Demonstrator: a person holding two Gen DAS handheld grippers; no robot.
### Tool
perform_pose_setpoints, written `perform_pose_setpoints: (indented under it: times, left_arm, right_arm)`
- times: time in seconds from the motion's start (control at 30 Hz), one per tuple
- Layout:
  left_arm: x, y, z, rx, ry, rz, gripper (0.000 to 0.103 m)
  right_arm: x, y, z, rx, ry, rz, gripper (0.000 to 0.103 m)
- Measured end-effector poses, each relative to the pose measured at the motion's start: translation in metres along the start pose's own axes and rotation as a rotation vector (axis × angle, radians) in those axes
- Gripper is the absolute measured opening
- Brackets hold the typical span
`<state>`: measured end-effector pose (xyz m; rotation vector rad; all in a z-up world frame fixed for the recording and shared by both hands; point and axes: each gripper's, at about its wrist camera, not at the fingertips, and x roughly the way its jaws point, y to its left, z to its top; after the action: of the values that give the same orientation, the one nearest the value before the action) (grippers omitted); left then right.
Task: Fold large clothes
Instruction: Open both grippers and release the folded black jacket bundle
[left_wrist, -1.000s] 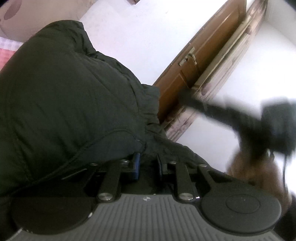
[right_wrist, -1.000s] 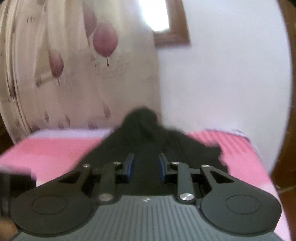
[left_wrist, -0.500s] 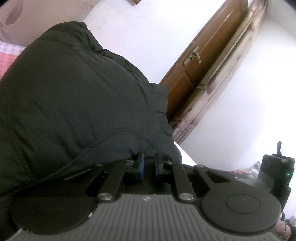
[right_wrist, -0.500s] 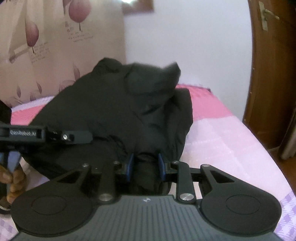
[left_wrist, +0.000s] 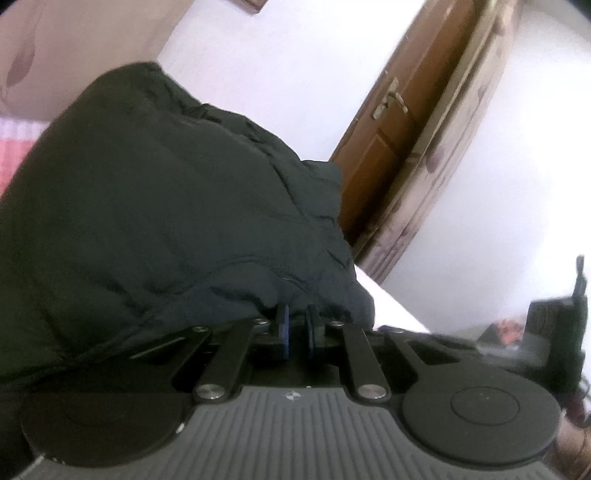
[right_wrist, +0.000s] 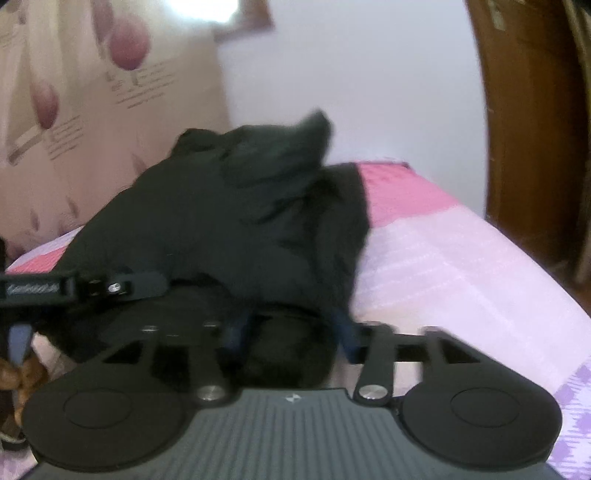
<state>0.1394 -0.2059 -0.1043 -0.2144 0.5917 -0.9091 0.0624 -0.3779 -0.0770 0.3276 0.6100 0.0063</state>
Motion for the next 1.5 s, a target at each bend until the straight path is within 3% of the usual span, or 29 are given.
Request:
perform_pose_setpoints:
  times: [0.13,0.23,0.3,0.4,1.0,1.3,1.4,1.5]
  left_arm:
    - [-0.004,-0.012,0.006,0.038,0.02,0.025,0.028]
    - [-0.007,-0.03,0.012,0.131,0.038,0.063,0.049]
    - [-0.009,-0.043,0.015,0.189,0.041,0.095,0.071]
    - [-0.014,-0.056,0.016,0.263,0.03,0.145,0.085]
    - [-0.031,-0.048,0.036,0.301,0.006,0.255,0.093]
    - [-0.031,-0.041,0.04,0.315,-0.002,0.274,0.099]
    - [-0.038,-0.029,0.046,0.27,-0.043,0.269,0.103]
    - [-0.05,-0.003,0.059,0.146,-0.08,0.257,0.103]
  right_arm:
    - [0.0,-0.013,0.005,0.029,0.025,0.028,0.077]
    - [0.002,-0.012,0.008,0.008,0.03,0.022,0.077]
    - [0.003,-0.01,0.007,-0.002,0.029,0.017,0.079]
    - [0.003,-0.012,0.005,0.018,0.027,0.021,0.08]
    - [0.009,-0.021,0.0,0.074,0.022,0.033,0.09]
    - [0.011,-0.025,-0.002,0.093,0.019,0.037,0.095]
    - [0.011,-0.026,-0.002,0.097,0.02,0.042,0.095]
    - [0.012,-0.029,-0.002,0.105,0.027,0.049,0.097]
